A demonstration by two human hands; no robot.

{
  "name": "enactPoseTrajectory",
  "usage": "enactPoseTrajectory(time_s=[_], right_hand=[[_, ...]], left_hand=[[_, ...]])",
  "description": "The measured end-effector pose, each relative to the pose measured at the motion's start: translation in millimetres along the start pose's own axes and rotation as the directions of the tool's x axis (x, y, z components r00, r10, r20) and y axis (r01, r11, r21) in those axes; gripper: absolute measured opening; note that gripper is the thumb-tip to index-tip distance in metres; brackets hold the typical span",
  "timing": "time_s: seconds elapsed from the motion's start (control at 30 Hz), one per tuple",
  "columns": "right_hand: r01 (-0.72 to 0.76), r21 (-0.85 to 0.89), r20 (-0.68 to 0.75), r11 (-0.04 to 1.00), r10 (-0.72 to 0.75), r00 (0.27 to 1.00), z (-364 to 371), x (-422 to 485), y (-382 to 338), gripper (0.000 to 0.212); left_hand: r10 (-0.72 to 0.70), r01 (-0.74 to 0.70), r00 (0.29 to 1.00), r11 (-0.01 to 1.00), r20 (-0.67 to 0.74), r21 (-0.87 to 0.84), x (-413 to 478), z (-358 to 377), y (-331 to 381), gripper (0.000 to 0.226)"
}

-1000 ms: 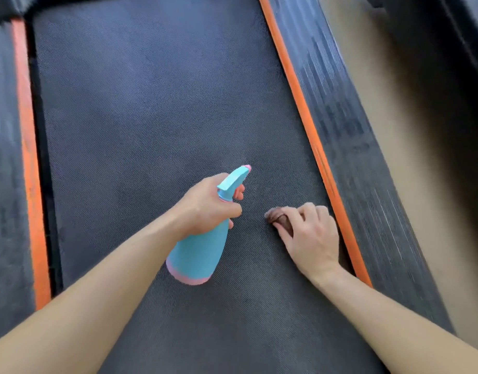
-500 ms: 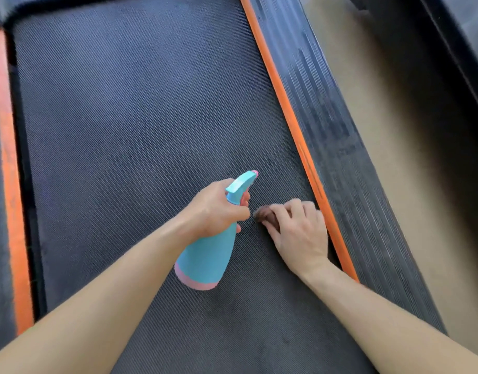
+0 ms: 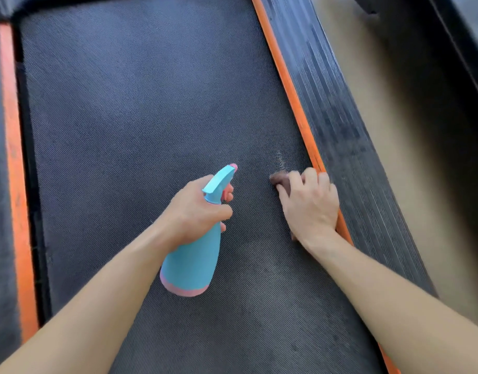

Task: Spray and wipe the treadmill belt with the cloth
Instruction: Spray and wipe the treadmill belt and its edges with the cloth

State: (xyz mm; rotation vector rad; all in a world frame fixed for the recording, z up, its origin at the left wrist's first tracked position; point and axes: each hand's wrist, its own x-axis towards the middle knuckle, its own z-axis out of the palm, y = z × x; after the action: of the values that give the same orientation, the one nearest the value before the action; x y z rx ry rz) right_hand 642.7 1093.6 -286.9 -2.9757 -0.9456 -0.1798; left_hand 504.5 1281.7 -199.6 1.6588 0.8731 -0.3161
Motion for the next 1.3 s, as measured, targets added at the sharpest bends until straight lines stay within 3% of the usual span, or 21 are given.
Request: enactPoseTrajectory(time_s=[0.1, 0.23, 0.37, 0.53, 0.63, 0.77, 0.93, 1.17, 1.3], right_hand=[[0.027, -0.031, 0.006, 0.999, -0.027, 1.0, -1.0, -12.8, 9.4, 0.031], [-0.07, -0.035, -0.064, 0.997, 0.068, 0.996, 3.2, 54.8, -13.3, 0.03], [-0.113, -0.064, 0.034, 0.992, 0.115, 0.993, 4.9, 111.8, -35.8, 0.021], [0.004, -0.039, -0.049, 0.999, -0.006, 0.999, -5.7, 22.4, -3.4, 0.028], [0.057, -0.04, -0.005, 0.998, -0.057, 0.998, -4.5, -17.7, 13.3, 0.028], [0.097, -0.005, -0.048, 0.995, -0.097, 0.994, 3.8, 25.3, 1.5, 0.029], [0.03, 0.015, -0.007, 0.999, -0.03, 1.0, 9.9, 76.7, -24.9, 0.033], [0.193, 0.087, -0.063, 0.977, -0.188, 0.98, 7.9, -47.4, 8.7, 0.03], [0.205, 0.137, 0.0, 0.969, -0.206, 0.978, 0.9, -81.8, 16.7, 0.042]], left_hand=[[-0.007, 0.007, 1.0, 1.0, 0.018, 0.017, 0.7, 3.6, -2.6, 0.032], [-0.021, 0.021, 1.0, 0.998, 0.005, 0.061, -0.2, 6.6, 2.2, 0.025], [-0.026, 0.027, 1.0, 0.997, -0.017, 0.072, -6.9, 3.7, 5.9, 0.027], [-0.017, 0.017, 1.0, 0.998, 0.005, 0.054, -19.9, -3.9, 7.5, 0.039], [-0.025, 0.026, 1.0, 0.999, -0.009, 0.045, -22.5, -3.1, 3.1, 0.029], [-0.048, 0.049, 0.998, 0.996, -0.028, 0.071, -23.8, 1.6, 1.5, 0.024], [-0.046, 0.048, 0.999, 0.995, -0.023, 0.09, -27.1, 4.0, 7.8, 0.027], [-0.05, 0.052, 0.998, 0.992, -0.028, 0.114, -35.0, -0.2, 6.8, 0.028], [-0.064, 0.066, 0.998, 0.99, -0.019, 0.121, -33.9, 4.1, 1.3, 0.028]])
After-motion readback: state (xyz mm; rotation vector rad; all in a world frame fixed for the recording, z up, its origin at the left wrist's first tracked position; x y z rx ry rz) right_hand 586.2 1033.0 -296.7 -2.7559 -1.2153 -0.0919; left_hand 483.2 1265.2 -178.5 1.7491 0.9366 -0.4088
